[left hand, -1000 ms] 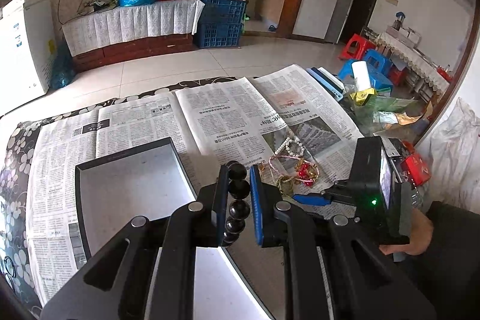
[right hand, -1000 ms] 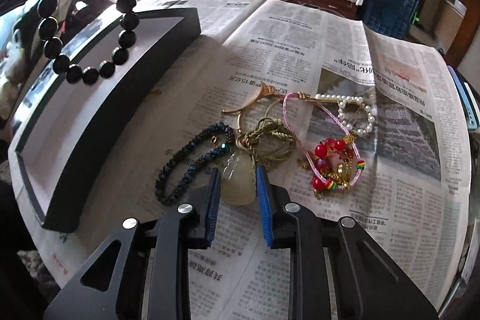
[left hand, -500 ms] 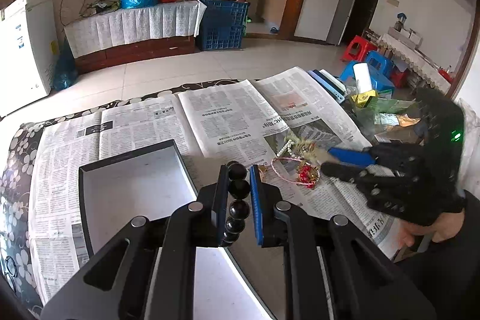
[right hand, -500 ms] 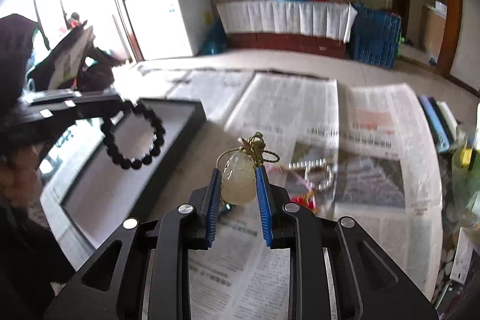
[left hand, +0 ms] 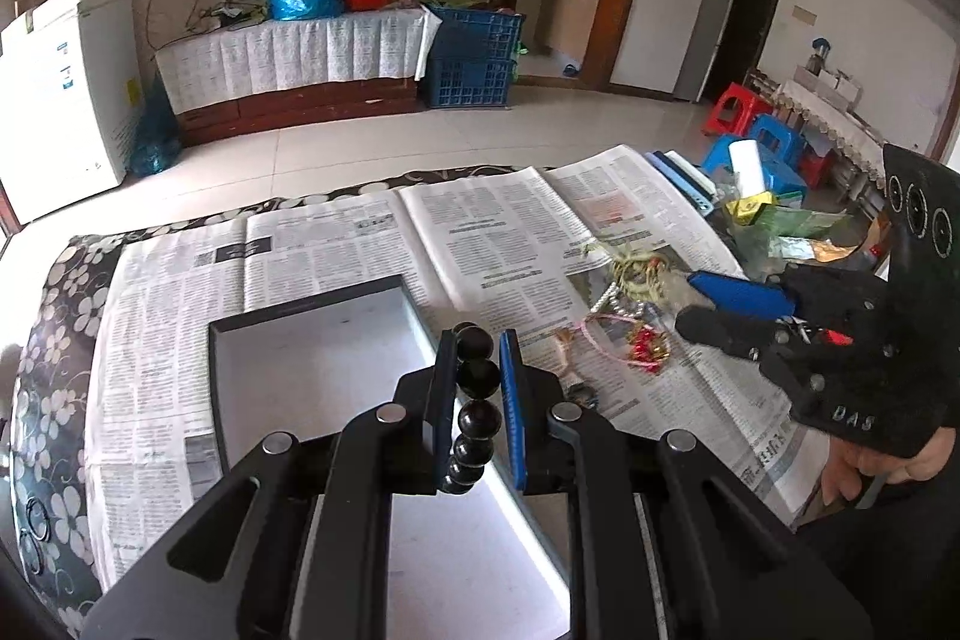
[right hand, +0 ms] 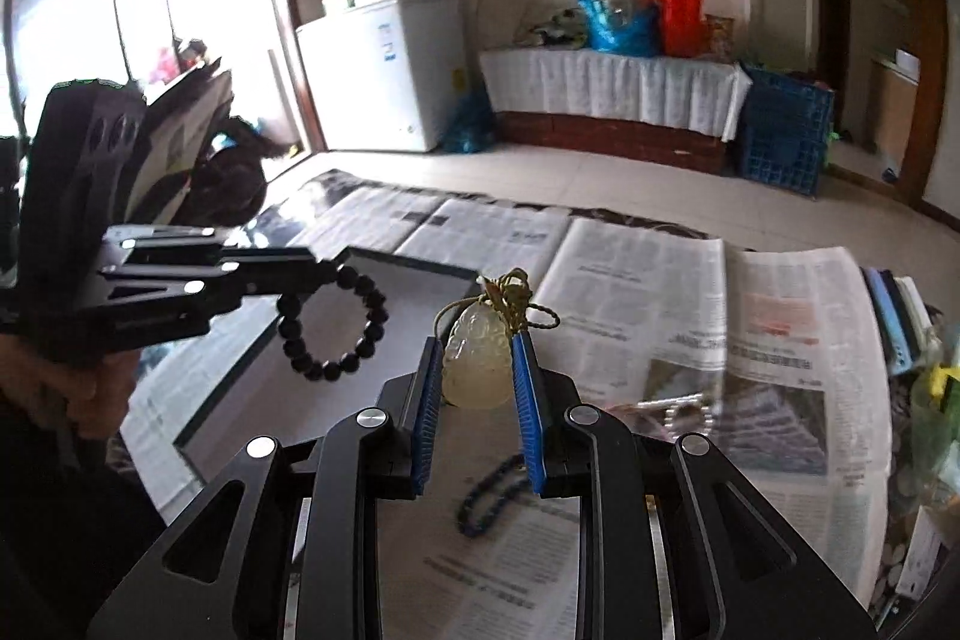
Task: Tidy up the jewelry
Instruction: 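Carry both held pieces over the white tray and open both tools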
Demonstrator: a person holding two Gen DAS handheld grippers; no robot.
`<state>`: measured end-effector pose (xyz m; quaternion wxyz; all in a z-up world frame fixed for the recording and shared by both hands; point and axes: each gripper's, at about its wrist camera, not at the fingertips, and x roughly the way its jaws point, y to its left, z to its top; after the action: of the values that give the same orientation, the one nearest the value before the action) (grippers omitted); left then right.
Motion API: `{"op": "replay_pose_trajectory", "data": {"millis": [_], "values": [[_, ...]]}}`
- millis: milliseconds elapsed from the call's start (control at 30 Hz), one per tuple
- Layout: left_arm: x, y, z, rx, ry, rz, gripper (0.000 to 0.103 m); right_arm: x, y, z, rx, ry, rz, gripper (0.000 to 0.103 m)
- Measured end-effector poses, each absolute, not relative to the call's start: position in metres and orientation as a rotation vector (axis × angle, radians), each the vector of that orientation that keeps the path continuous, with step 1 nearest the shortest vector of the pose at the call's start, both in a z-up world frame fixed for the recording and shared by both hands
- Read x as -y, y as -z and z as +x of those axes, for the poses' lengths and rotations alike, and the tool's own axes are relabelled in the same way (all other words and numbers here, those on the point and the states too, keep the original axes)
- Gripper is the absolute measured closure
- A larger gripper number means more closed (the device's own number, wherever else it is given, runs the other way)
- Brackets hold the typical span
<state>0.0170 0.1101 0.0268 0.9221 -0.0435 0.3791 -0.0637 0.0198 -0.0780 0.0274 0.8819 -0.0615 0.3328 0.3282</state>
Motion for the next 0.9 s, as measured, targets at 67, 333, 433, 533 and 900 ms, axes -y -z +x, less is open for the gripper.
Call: {"op": "replay_pose_trajectory", "data": {"millis": [67,333,433,533,900], "values": [[-0.117,-0.024,0.016,-0.792,0.122,-0.092,0.089,0.067,-0.022,0.019,-0.707,-0.706,-0.140,0.078],[-0.137,-0.001,0.009,-0.858,0.076,-0.073,0.089,0.013,0.010,0.013,-0.784,-0.789,-0.246,0.078],[-0.147,0.008,0.007,-0.885,0.053,-0.079,0.089,-0.003,0.020,0.006,-0.808,-0.822,-0.288,0.078],[-0.155,0.020,0.005,-0.924,0.044,-0.092,0.089,-0.015,0.030,0.000,-0.831,-0.844,-0.321,0.078],[-0.165,0.053,-0.001,-1.046,0.013,-0.054,0.087,-0.043,0.074,-0.013,-0.950,-0.870,-0.439,0.078]]}}
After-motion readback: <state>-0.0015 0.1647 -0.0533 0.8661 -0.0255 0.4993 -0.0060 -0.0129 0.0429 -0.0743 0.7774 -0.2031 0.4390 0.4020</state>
